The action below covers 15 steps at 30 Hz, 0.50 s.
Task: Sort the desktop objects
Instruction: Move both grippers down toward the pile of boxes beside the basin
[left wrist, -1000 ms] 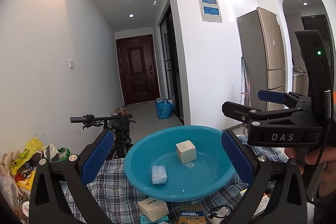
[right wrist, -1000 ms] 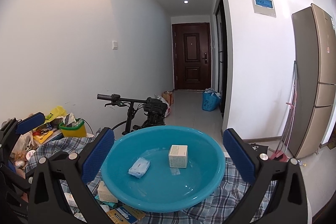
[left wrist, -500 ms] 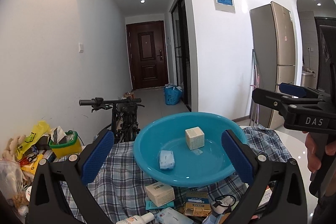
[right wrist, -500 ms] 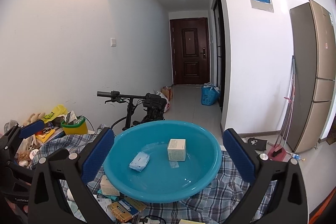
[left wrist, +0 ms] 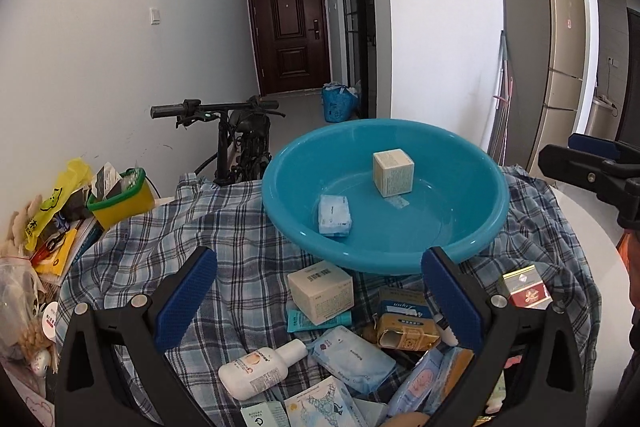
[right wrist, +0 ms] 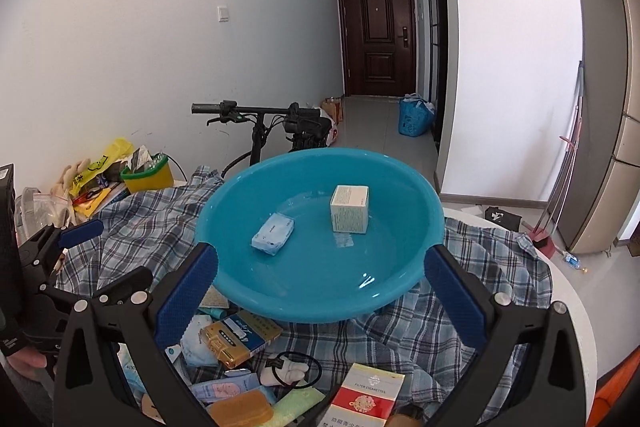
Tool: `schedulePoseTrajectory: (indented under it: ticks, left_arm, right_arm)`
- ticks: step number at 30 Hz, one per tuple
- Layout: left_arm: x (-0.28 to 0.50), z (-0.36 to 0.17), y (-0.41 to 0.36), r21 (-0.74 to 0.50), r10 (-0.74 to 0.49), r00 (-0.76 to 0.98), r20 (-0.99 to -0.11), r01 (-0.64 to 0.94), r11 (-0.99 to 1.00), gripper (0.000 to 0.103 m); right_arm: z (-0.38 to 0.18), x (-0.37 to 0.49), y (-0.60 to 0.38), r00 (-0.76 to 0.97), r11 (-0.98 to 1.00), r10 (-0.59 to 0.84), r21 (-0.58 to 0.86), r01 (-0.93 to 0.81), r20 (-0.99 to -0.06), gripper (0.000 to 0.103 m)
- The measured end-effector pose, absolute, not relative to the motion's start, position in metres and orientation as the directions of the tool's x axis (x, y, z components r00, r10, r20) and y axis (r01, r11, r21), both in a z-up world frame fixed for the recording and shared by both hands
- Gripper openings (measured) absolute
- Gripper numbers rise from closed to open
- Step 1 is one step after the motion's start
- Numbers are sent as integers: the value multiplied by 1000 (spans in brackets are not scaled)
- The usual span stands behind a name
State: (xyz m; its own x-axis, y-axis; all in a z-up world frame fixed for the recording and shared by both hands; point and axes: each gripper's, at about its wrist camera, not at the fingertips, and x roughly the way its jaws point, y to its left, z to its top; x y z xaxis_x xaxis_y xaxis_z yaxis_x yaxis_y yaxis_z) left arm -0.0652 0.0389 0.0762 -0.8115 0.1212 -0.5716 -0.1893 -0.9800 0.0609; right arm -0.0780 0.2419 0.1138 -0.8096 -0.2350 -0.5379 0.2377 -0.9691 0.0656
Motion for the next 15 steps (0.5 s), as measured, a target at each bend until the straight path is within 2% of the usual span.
schedulePoseTrajectory:
  ticks: [6, 11, 15]
  left_arm:
    - [-70, 50, 26, -71, 204, -713, -671, -212, -975, 103]
    - [-63, 29, 24, -27, 154, -707, -690, -188, -982, 103]
    - [-64, 13, 21, -75, 181, -664, -726, -185, -980, 103]
  right_arm:
    - [84, -71, 246, -763, -969, -232, 73, 237, -604, 103]
    - [56, -68, 251, -719, -967, -247, 116, 228, -649, 103]
    - [41, -66, 254, -705, -968, -246, 137, 209, -665, 103]
